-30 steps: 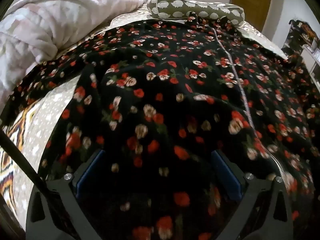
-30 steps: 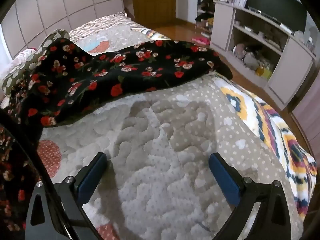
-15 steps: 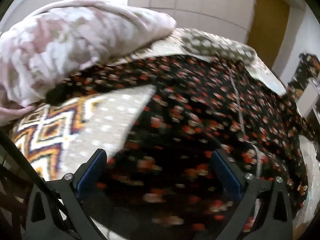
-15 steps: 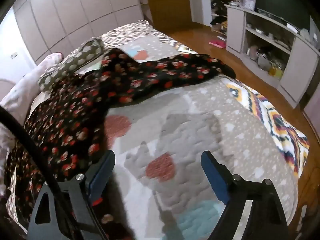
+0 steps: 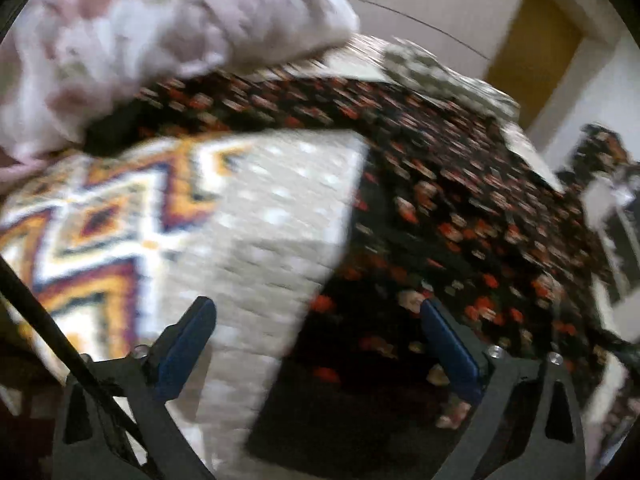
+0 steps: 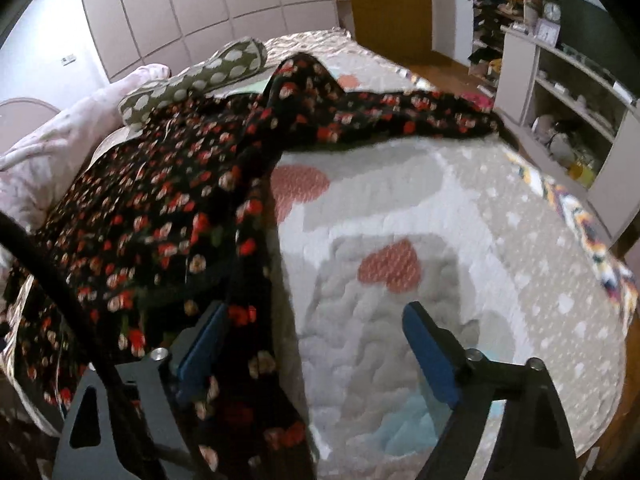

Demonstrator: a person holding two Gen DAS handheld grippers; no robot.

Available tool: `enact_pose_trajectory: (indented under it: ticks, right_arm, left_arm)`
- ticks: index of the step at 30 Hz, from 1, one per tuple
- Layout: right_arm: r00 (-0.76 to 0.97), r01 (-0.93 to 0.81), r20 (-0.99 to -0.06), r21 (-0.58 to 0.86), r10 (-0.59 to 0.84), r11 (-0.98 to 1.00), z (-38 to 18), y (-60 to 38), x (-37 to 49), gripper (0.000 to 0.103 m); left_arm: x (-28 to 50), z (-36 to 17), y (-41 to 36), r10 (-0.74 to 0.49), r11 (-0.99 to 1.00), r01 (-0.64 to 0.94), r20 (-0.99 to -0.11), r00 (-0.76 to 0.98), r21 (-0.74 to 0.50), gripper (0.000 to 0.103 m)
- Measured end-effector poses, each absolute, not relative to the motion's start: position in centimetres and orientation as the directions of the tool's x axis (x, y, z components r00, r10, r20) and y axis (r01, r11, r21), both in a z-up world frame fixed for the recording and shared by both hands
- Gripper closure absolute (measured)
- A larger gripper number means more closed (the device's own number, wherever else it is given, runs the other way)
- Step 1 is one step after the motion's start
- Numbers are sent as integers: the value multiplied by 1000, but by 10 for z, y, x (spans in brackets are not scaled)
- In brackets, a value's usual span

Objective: Fold large clothes

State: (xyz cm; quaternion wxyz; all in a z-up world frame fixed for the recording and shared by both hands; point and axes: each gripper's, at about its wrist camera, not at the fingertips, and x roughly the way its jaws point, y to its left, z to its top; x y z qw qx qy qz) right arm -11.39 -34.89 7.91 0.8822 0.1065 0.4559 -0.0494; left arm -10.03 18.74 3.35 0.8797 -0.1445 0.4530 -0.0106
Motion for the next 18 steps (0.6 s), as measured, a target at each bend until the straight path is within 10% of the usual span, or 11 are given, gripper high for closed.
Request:
enact_pose_trajectory:
  ticks: [8, 11, 13, 14, 18]
  right_arm:
    - [568, 105, -798, 310, 199, 945, 51, -340, -133, 17]
    - [585, 82, -788, 291, 190, 953, 46, -329, -139, 28]
    - [585, 68, -781, 316, 219, 946, 45, -327, -141, 77]
    - [573, 58, -775, 363, 267, 930, 45, -330, -140, 85]
    - [567, 50, -732, 487, 377, 872, 57, -349, -150, 89]
  left_arm:
    - [-103, 20, 150, -199, 954, -88, -827, 525, -285, 87]
    - [-109, 32, 152, -194, 950, -112, -829, 524, -293, 92]
    - [-114, 44, 154, -189, 949, -117, -826, 531, -292, 92]
    - [-118, 51, 153, -186, 950, -115, -822, 538, -290, 93]
    - [-140, 81, 151, -187, 950, -103, -800, 570, -295, 93]
